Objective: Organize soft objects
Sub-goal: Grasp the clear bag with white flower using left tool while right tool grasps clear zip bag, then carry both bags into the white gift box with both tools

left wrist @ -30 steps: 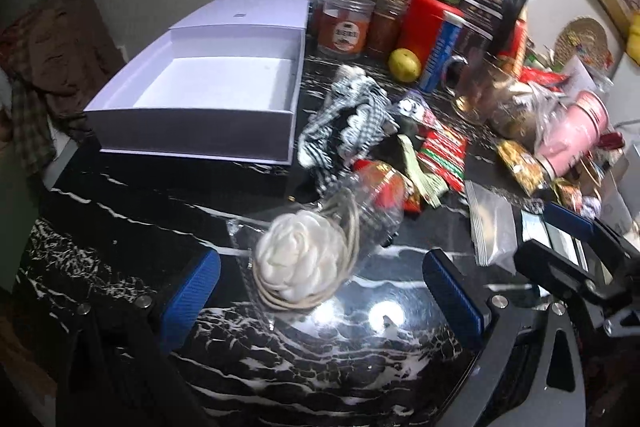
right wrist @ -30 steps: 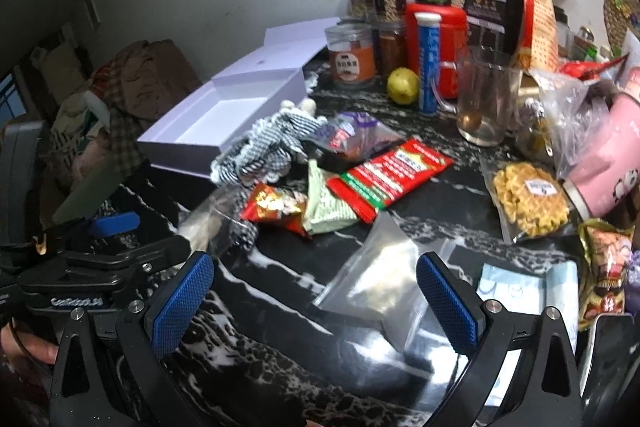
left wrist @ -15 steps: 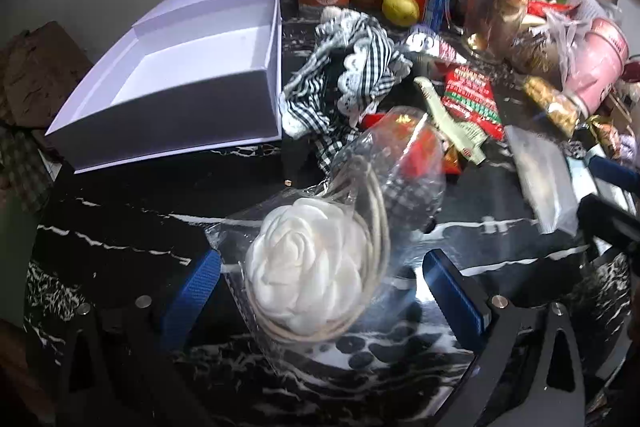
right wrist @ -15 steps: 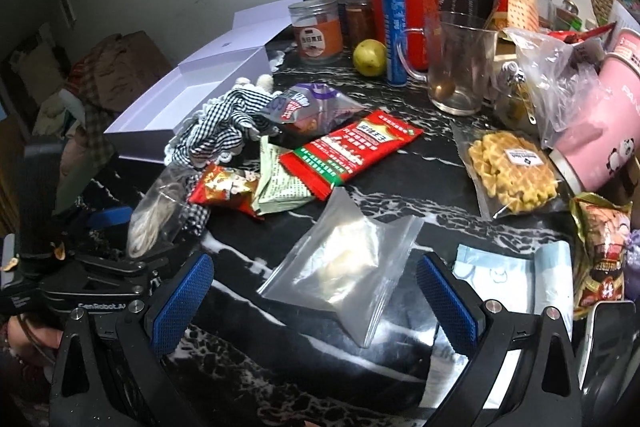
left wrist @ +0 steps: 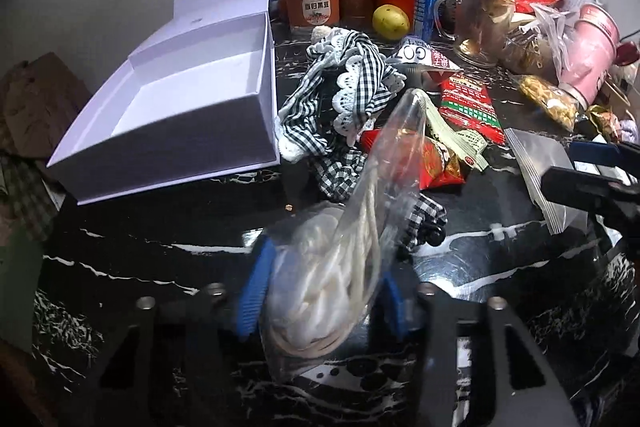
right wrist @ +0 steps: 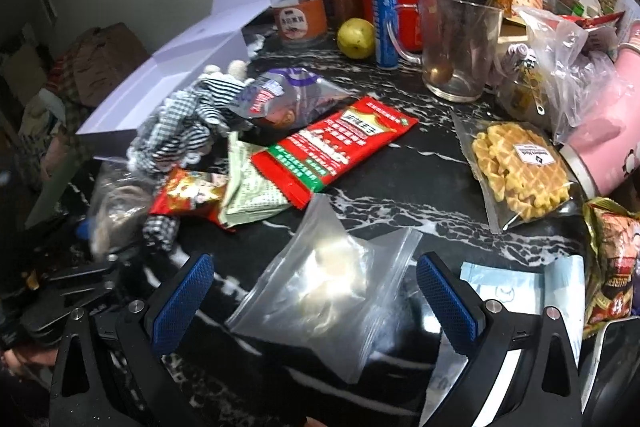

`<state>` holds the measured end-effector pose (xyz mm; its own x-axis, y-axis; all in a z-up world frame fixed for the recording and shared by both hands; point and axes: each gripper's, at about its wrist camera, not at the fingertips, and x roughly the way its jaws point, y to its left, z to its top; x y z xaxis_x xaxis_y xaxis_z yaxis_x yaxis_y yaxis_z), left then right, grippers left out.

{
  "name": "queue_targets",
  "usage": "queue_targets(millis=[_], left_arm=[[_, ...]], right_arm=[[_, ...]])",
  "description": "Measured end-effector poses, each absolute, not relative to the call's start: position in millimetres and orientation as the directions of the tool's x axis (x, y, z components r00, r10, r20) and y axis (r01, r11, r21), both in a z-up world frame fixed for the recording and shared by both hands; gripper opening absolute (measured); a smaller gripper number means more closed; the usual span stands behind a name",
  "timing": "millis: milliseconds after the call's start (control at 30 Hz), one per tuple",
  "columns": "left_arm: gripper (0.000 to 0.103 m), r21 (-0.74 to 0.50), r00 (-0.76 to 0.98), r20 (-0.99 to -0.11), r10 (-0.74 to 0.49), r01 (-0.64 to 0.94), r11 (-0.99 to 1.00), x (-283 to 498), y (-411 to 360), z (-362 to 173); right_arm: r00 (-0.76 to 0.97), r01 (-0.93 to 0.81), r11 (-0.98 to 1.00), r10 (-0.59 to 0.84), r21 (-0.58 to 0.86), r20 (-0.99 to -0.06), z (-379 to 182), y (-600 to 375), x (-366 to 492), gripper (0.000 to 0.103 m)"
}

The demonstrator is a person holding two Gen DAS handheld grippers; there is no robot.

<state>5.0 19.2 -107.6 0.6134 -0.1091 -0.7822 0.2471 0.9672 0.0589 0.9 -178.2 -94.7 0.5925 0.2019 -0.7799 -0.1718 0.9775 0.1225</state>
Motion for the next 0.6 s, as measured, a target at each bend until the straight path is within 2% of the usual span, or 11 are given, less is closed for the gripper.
queue_targets(millis=[100, 267, 333, 367, 400, 433, 600], left_arm=[[0.044, 0.001, 0.609, -0.779, -0.153, 0.245, 0.969, 4, 23, -105], [0.04, -0.076, 0.609, -0.766, -0.205, 0.231, 0.97, -4, 26, -98], [0.04, -0.095, 0.61, -0.761, -0.22, 0.231, 0.968, -7, 26, -95], [0.039, -0.105, 0.611, -0.758, -0.228, 0.231, 0.967, -10, 27, -93], [0.038, -0.114, 0.611, -0.755, -0.235, 0.231, 0.966, -12, 27, -91], [0.038, -0.119, 0.611, -0.754, -0.24, 0.232, 0.965, -14, 27, -90], [0.038, -0.153, 0.612, -0.745, -0.264, 0.228, 0.962, -23, 30, -84]], right_arm=[[0.552, -0.149, 0.981, 0.184, 0.121, -0.813, -103, -180, 7, 0.103], [0.537, -0.113, 0.988, 0.152, 0.109, -0.83, -109, -184, 9, 0.091], [0.55, -0.107, 0.991, 0.13, 0.084, -0.825, -108, -182, 6, 0.073], [0.554, -0.092, 0.993, 0.116, 0.078, -0.824, -108, -183, 5, 0.072], [0.558, -0.092, 0.992, 0.12, 0.083, -0.821, -107, -183, 4, 0.064], [0.563, -0.096, 0.991, 0.129, 0.09, -0.816, -106, -183, 2, 0.05], [0.573, -0.13, 0.985, 0.169, 0.115, -0.802, -106, -178, -14, 0.044]])
